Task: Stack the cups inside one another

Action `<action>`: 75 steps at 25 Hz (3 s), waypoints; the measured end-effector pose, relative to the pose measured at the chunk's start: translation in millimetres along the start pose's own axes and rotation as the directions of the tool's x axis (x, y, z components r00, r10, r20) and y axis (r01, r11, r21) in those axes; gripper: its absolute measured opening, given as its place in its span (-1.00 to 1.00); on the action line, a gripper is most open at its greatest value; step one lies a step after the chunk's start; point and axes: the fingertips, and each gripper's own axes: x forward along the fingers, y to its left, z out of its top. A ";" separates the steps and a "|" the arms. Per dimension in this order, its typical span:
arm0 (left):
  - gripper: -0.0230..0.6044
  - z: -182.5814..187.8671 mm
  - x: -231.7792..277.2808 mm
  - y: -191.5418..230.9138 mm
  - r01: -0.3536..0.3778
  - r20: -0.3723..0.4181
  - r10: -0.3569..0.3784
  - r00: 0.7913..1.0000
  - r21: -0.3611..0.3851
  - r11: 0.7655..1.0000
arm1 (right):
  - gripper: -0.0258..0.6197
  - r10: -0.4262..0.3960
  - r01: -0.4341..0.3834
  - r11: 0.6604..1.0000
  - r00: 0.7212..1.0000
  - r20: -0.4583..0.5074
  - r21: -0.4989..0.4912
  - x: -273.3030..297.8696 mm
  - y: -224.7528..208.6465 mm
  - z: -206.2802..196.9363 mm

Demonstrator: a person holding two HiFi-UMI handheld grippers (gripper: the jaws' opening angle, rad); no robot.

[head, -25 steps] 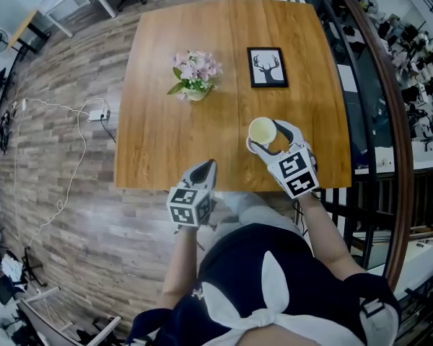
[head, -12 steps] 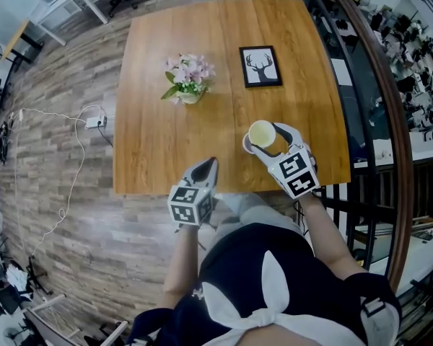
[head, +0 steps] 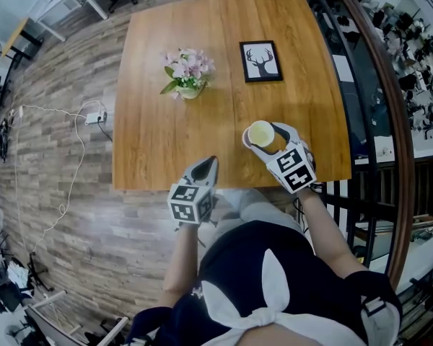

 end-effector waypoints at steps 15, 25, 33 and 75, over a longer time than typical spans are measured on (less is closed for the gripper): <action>-0.87 -4.5 -6.9 8.3 -0.023 0.001 0.023 1.000 -0.004 1.000 | 0.09 0.022 -0.022 1.000 0.999 -0.039 0.008 23.5 5.6 -20.1; -0.87 -7.9 -11.4 12.8 -0.021 -0.011 0.021 1.000 -0.012 1.000 | 0.15 0.024 -0.022 0.999 0.998 -0.057 0.030 33.4 7.5 -25.7; -0.87 -3.7 -11.1 18.2 -0.021 -0.002 0.021 1.000 -0.012 1.000 | 0.15 0.017 -0.020 0.996 0.999 0.035 0.086 29.8 0.7 -11.3; -0.87 8.6 -6.8 10.9 -0.011 0.036 0.011 0.999 -0.002 1.000 | -0.93 -0.064 0.047 0.995 0.979 0.194 0.090 -11.3 -18.6 28.1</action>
